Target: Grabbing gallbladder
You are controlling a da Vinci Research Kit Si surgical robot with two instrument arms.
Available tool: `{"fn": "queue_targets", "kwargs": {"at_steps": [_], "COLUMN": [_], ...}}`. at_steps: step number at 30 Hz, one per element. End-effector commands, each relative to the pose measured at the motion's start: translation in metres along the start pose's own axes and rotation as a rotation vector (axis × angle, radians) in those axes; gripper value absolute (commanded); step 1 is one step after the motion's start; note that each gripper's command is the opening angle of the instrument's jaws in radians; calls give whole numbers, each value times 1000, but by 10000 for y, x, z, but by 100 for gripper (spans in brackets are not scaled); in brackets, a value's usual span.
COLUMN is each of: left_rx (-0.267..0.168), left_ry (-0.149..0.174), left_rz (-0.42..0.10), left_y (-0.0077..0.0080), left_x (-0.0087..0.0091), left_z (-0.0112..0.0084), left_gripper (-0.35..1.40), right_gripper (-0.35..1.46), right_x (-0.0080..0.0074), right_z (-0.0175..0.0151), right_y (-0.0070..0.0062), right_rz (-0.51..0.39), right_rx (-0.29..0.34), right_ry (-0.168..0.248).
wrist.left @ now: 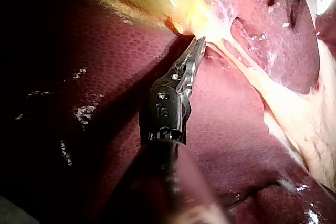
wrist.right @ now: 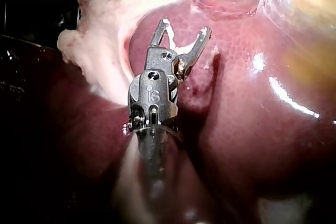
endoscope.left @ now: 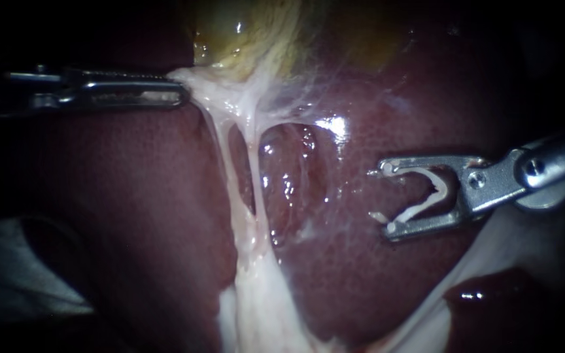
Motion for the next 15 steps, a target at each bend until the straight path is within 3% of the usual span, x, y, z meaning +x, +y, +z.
{"fn": "queue_targets", "kwargs": {"at_steps": [1, 15], "left_rx": [1, 11], "left_ry": [3, 5], "left_rz": [-1, -5], "left_y": [1, 6], "left_x": [0, -1], "left_z": [-1, 0], "left_gripper": [-35, -35], "right_gripper": [49, 49], "right_x": [-1, 0], "right_z": [0, 0], "right_y": [0, 0], "right_rz": [0, 0], "right_rx": [0, 0], "right_ry": [0, 0]}}
